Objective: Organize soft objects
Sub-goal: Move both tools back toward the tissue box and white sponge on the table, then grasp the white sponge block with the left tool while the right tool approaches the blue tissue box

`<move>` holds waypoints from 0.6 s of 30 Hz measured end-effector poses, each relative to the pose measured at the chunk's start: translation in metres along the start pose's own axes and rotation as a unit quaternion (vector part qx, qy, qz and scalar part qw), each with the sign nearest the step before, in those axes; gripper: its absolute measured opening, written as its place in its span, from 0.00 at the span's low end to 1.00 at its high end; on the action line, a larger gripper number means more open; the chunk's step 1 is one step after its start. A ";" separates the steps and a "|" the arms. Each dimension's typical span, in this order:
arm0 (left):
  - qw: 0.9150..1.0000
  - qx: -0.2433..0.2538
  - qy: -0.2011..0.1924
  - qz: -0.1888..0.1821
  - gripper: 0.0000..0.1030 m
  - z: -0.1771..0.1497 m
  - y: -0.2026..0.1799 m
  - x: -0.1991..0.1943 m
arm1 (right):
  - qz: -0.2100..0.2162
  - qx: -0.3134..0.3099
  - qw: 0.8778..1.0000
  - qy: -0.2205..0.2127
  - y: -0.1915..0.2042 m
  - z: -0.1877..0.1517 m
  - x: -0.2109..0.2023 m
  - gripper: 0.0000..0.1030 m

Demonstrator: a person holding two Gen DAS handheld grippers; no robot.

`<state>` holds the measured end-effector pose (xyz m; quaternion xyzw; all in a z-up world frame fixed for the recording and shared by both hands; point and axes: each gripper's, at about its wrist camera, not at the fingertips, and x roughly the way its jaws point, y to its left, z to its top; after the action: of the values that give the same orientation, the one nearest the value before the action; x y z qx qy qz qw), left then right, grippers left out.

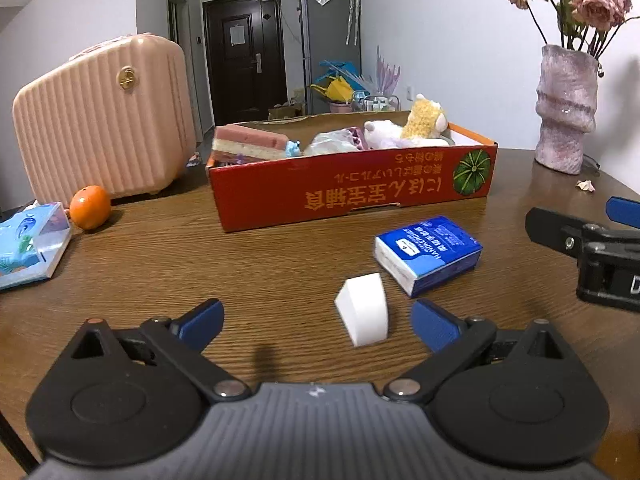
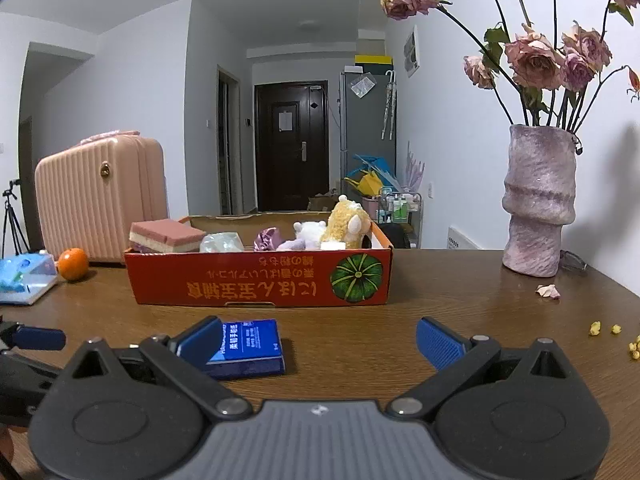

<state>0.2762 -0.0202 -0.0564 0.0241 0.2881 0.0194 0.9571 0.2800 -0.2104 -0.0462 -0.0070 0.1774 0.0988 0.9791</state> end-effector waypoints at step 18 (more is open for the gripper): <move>0.999 -0.011 0.041 -0.021 0.21 0.006 -0.016 0.026 | -0.003 0.005 1.000 0.007 -0.002 0.000 0.005 1.00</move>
<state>0.3016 -0.0346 -0.0670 0.0064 0.3270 0.0035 0.9450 0.2847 -0.2112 -0.0479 -0.0035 0.1850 0.0945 0.9782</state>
